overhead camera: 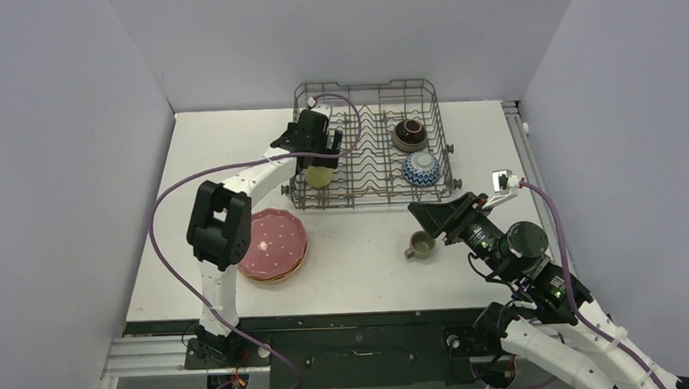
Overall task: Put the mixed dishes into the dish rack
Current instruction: Turn the cup upside down in the dish rack, then move the plate to the center of the board.
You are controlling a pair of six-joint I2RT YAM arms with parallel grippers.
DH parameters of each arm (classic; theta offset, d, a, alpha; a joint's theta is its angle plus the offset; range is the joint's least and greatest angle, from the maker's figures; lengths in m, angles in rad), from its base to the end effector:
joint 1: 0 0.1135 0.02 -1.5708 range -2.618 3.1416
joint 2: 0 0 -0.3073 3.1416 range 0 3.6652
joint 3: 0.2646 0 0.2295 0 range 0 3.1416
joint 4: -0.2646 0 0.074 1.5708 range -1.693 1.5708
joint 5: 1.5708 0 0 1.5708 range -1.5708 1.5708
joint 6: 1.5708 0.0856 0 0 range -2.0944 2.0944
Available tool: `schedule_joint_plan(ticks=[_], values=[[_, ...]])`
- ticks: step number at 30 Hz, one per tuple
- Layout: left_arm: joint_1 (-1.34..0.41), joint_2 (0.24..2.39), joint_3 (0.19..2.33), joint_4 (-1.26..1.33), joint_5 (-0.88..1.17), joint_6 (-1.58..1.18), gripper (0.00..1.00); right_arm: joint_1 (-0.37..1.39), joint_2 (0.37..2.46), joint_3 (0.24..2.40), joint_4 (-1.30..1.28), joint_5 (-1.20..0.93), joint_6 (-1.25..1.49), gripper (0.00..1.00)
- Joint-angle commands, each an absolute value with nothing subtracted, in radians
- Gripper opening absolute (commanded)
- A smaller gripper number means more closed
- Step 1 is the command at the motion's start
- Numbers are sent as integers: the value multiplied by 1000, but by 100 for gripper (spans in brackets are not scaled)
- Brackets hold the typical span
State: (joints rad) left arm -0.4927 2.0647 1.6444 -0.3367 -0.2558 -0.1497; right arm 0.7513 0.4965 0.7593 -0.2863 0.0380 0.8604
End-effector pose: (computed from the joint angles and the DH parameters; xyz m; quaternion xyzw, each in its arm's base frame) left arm 0.4564 -0.2204 0.2408 0.1057 0.9061 -0.0128 0.4094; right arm 0.0809 0.0711 0.3716 0.0523 0.7134 0.4946 0.4936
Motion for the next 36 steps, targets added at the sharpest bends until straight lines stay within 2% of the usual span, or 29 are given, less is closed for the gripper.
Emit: schedule_joint_plan(ticks=[1, 23, 36], values=[[-486, 1980, 1643, -286, -266, -148, 96, 744, 485, 765, -257, 34, 864, 52], [-497, 1747, 1590, -354, -214, -161, 96, 744, 526, 842, -432, 95, 776, 52], [-498, 1636, 1627, -553, -173, -242, 96, 744, 553, 913, -590, 197, 688, 53]])
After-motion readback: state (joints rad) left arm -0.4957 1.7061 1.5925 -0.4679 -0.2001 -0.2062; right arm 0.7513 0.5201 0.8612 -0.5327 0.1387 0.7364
